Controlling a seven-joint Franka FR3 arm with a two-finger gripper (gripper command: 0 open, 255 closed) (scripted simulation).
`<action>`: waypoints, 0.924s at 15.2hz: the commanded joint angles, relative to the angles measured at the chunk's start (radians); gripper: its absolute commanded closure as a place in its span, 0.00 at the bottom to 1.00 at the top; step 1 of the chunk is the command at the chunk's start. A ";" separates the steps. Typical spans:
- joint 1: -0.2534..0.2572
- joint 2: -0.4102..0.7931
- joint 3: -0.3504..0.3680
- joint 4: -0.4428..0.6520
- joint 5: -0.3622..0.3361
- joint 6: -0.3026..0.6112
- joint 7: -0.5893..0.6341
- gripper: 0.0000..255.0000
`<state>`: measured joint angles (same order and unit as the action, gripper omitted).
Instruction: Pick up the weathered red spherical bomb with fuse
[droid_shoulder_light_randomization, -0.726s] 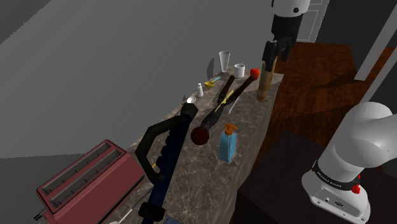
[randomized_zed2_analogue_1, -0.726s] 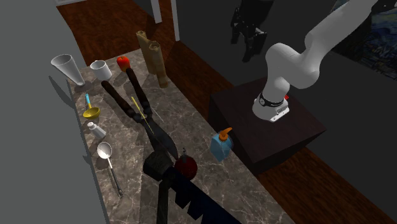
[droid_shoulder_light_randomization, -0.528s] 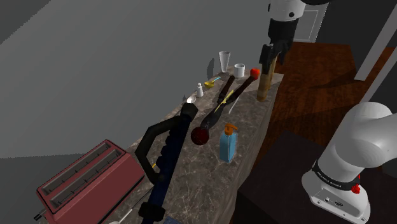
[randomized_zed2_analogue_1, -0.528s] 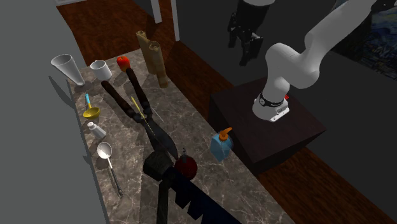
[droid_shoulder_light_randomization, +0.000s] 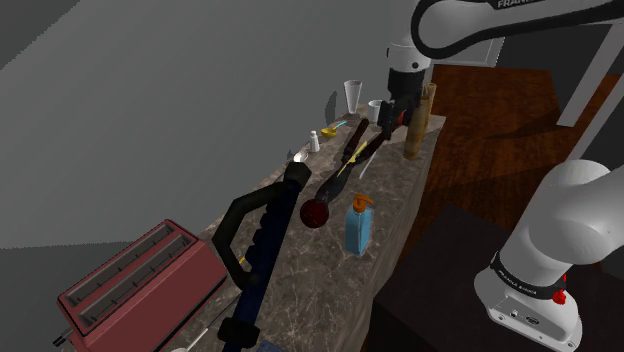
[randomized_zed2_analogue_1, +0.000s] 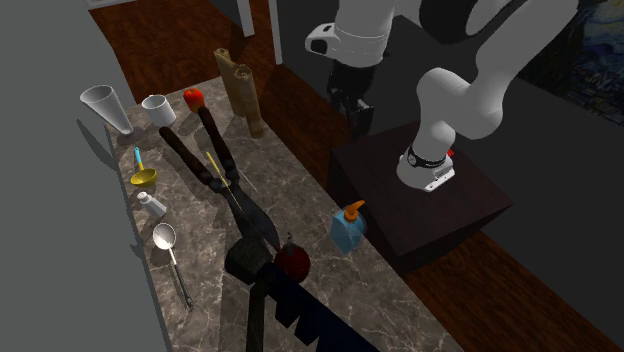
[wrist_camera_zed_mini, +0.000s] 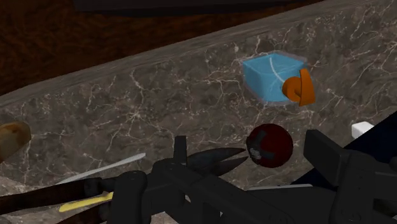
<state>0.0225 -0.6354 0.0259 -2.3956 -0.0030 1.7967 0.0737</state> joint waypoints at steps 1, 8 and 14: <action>0.008 0.062 -0.007 -0.012 0.013 0.073 -0.018 0.00; 0.042 0.292 -0.027 -0.002 0.074 0.282 -0.091 0.00; 0.073 0.513 -0.034 0.061 0.147 0.426 -0.172 0.00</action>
<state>0.0896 -0.1512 -0.0087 -2.3460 0.1305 2.2064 -0.0862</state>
